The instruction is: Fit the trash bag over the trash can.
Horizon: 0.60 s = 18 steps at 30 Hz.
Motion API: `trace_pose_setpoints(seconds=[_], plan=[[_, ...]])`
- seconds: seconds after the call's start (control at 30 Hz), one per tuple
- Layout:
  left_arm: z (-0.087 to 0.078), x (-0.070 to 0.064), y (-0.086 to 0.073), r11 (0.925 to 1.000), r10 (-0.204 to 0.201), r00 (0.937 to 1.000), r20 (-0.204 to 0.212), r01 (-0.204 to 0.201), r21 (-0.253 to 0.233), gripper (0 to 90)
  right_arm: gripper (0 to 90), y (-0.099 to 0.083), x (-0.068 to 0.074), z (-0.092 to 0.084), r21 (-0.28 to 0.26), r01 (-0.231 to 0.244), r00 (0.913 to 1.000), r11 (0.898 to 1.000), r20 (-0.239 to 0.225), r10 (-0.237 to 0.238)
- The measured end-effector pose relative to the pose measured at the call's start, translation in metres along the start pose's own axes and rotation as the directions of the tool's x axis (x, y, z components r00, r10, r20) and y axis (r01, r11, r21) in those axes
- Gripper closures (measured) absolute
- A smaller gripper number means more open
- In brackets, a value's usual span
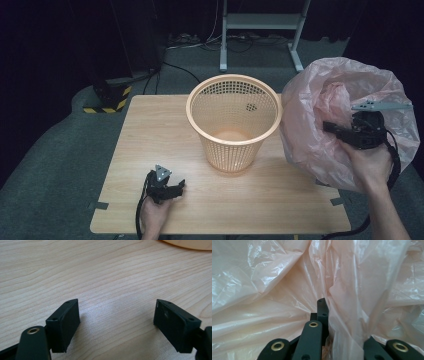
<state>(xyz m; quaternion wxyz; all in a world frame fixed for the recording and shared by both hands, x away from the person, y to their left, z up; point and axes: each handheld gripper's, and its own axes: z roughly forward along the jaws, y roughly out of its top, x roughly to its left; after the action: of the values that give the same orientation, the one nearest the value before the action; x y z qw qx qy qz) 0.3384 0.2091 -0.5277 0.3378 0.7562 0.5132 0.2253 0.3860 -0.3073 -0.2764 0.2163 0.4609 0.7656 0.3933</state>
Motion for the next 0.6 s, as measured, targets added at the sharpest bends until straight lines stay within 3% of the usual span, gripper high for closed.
trace_pose_setpoints(seconds=[0.6], plan=[[0.0, 0.0, 0.0, 1.0, 0.001, 1.0, -0.001, -0.001, 0.0, 21.1, 88.3, 0.031, 0.016, -0.011, -0.019, 0.033, 0.9986, 0.999, -0.041, -0.034]])
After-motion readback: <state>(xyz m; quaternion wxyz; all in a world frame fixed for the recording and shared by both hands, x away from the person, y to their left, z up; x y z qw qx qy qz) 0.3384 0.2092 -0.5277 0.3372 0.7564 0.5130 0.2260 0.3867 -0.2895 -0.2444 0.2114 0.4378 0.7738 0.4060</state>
